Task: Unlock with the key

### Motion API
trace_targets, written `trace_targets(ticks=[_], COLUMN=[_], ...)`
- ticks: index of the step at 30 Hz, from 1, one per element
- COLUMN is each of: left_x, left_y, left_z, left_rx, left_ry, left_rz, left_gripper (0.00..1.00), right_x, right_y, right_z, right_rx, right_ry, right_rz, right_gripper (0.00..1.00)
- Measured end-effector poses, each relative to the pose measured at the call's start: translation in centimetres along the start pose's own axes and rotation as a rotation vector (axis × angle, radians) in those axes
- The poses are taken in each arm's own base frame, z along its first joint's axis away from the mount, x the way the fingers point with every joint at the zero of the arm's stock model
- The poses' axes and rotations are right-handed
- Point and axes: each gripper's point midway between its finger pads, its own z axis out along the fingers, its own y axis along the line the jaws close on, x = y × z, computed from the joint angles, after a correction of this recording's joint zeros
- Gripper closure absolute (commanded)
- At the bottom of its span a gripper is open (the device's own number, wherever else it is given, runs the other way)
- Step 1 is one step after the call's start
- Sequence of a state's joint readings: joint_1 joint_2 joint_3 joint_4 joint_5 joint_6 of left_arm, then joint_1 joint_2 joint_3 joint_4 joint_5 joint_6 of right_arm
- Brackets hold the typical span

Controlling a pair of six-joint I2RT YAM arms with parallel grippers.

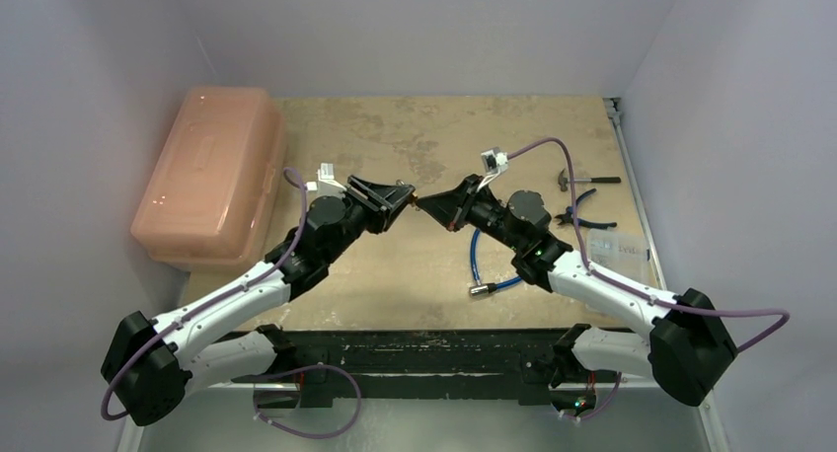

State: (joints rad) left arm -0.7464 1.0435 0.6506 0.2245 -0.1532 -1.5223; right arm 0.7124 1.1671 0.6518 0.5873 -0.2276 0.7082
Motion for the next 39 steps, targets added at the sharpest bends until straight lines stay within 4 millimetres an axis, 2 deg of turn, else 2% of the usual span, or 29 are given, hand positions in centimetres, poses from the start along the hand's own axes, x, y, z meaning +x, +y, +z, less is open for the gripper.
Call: trace_targets(ticks=[12,18,29,39], left_x=[-0.3,-0.4,-0.7,-1.0], left_y=[-2.7,-3.5,-3.7,-3.0], left_z=[-0.6,-0.9,-1.4,-1.8], left_rx=[0.104,0.147,0.191,0.181], left_ry=[-0.016,-0.024,-0.046,-0.063], left_rz=[0.0,0.002,0.019,0.062], left_gripper=[1.0,1.0,1.0,1.0], right_x=[-2.0,-2.5,-2.1,-1.3], right_y=[1.7,2.2,2.3,2.0], right_z=[0.0,0.0,0.4,0.6], right_rx=[-0.1,-0.133,-0.153,-0.126], right_ry=[-0.057,-0.072,-0.051,0.014], right_rz=[0.085,0.144,0.265,0.249], right_gripper=[1.0,1.0,1.0,1.0])
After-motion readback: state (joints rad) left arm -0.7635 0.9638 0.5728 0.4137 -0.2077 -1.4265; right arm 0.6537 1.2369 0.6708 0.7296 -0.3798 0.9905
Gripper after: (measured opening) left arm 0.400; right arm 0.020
